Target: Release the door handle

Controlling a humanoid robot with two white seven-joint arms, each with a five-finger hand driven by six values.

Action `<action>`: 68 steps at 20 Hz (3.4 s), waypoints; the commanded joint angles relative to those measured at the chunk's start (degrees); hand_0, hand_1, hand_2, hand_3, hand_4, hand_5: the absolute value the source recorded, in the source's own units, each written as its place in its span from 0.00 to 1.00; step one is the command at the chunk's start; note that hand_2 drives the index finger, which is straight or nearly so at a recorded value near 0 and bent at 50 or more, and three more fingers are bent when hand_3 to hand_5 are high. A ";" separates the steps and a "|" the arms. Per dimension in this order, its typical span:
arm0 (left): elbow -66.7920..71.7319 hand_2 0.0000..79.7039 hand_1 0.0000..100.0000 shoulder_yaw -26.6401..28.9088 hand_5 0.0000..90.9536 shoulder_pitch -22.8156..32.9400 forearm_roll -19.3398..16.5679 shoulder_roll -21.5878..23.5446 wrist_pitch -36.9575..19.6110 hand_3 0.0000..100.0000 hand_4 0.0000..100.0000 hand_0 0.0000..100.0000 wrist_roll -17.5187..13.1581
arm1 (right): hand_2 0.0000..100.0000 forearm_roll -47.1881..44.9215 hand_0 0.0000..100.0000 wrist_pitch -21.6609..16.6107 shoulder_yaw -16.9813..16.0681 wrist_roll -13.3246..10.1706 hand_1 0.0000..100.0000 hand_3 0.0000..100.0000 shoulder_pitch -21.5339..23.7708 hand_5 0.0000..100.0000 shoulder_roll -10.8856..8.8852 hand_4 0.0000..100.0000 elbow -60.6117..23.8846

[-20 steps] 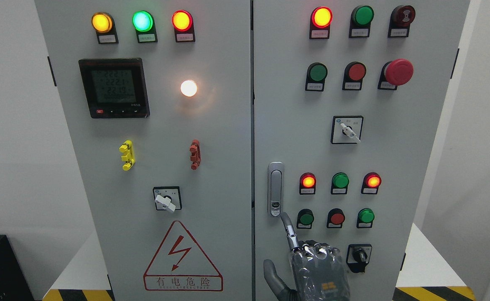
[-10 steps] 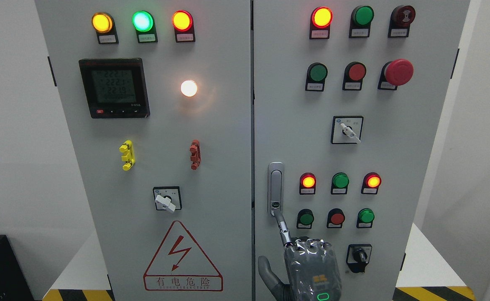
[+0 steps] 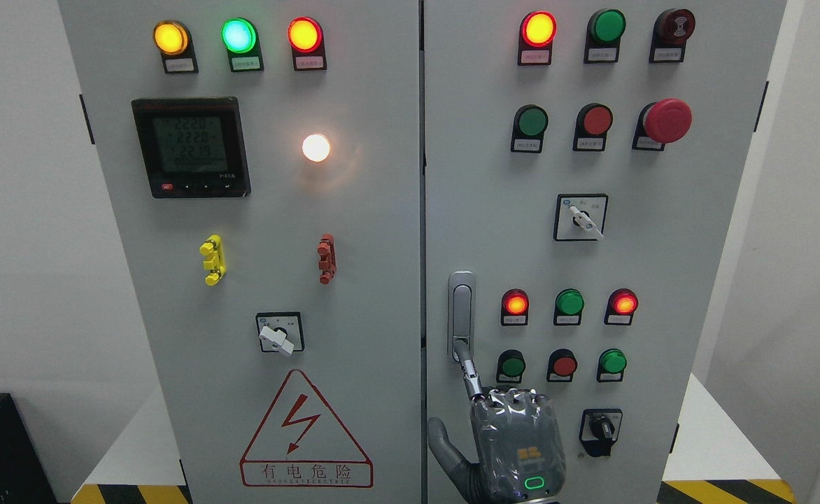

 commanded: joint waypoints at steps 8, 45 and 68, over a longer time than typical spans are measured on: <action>-1.14 0.03 0.00 -1.23 0.00 0.00 0.00 0.00 0.00 0.09 0.01 0.00 0.00 | 0.00 0.01 0.41 0.12 0.15 0.10 0.32 1.00 -0.52 0.98 0.07 1.00 1.76; -1.14 0.03 0.00 -1.23 0.00 0.00 0.00 0.00 0.00 0.10 0.01 0.00 0.00 | 0.02 -0.43 0.42 0.21 -0.99 0.36 0.31 1.00 0.36 0.98 0.07 1.00 2.90; -1.14 0.03 0.00 -1.23 0.00 0.00 0.00 0.00 0.00 0.09 0.01 0.00 0.00 | 0.03 -0.69 0.42 -0.05 -0.99 0.19 0.31 1.00 1.68 0.98 0.07 1.00 1.50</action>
